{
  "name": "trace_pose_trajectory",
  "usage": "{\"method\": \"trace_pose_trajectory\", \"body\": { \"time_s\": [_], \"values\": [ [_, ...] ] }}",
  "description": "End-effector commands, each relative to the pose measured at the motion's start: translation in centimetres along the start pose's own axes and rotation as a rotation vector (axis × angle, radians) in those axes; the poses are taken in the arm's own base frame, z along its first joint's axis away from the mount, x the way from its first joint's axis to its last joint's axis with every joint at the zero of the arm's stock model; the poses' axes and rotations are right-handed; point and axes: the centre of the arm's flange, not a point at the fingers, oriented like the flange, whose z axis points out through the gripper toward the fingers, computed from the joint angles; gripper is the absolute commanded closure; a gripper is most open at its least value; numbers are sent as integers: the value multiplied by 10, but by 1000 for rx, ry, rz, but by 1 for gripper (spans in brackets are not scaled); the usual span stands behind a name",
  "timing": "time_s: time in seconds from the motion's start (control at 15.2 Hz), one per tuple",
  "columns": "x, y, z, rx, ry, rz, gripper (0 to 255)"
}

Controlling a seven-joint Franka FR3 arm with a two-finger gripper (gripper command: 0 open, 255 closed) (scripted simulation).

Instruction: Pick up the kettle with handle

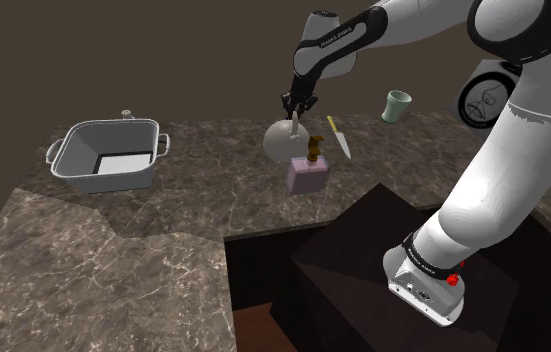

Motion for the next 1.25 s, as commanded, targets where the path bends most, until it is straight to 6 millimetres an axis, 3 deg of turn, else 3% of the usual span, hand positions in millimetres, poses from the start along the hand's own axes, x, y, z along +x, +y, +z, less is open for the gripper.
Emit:
{"method": "trace_pose_trajectory", "body": {
  "time_s": [0.0, 1.06, 1.19],
  "values": [
    [0, 0, 0, 0, 0, 0, 255],
    [8, -3, -79, 0, 0, 0, 255],
    [8, -3, -79, 0, 0, 0, 255]
  ]
}}
